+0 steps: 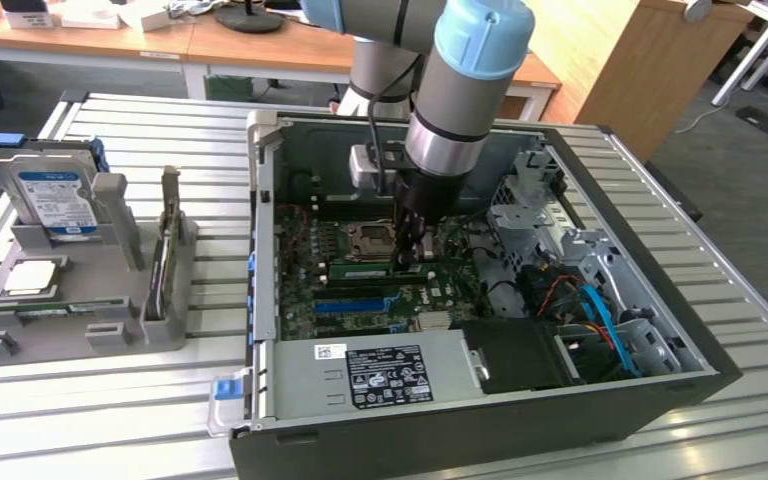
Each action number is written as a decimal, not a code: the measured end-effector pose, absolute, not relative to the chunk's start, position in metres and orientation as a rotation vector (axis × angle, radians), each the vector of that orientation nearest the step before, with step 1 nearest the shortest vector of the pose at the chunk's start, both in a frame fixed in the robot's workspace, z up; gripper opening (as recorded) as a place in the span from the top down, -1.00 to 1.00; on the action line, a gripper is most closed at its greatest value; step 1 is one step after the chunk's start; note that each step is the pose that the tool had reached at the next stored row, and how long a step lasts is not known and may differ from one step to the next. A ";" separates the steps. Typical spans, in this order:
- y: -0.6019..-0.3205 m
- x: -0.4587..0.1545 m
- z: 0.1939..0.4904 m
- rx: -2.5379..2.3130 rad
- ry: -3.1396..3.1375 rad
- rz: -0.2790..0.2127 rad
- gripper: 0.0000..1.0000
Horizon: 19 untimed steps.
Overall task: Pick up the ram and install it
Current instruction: 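Insert the ram into the slot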
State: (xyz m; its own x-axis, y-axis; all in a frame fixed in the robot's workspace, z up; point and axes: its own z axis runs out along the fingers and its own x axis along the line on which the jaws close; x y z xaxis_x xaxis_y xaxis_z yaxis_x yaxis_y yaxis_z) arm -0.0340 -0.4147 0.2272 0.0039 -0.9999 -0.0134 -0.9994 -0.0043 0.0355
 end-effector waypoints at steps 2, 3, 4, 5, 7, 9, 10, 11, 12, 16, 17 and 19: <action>-0.415 -0.034 0.227 2.215 -2.206 -0.054 0.76; -0.415 -0.034 0.227 2.215 -2.206 -0.054 0.76; -0.415 -0.034 0.226 2.215 -2.206 -0.054 0.76; -0.415 -0.034 0.226 2.215 -2.206 -0.054 0.76; -0.415 -0.034 0.225 2.215 -2.206 -0.054 0.76; -0.415 -0.034 0.225 2.215 -2.206 -0.054 0.76; -0.415 -0.034 0.224 2.215 -2.206 -0.054 0.76; -0.415 -0.034 0.224 2.215 -2.206 -0.054 0.76; -0.415 -0.034 0.223 2.215 -2.206 -0.054 0.76; -0.415 -0.034 0.223 2.214 -2.206 -0.054 0.76; -0.415 -0.034 0.223 2.214 -2.205 -0.054 0.76; -0.415 -0.034 0.222 2.214 -2.206 -0.054 0.76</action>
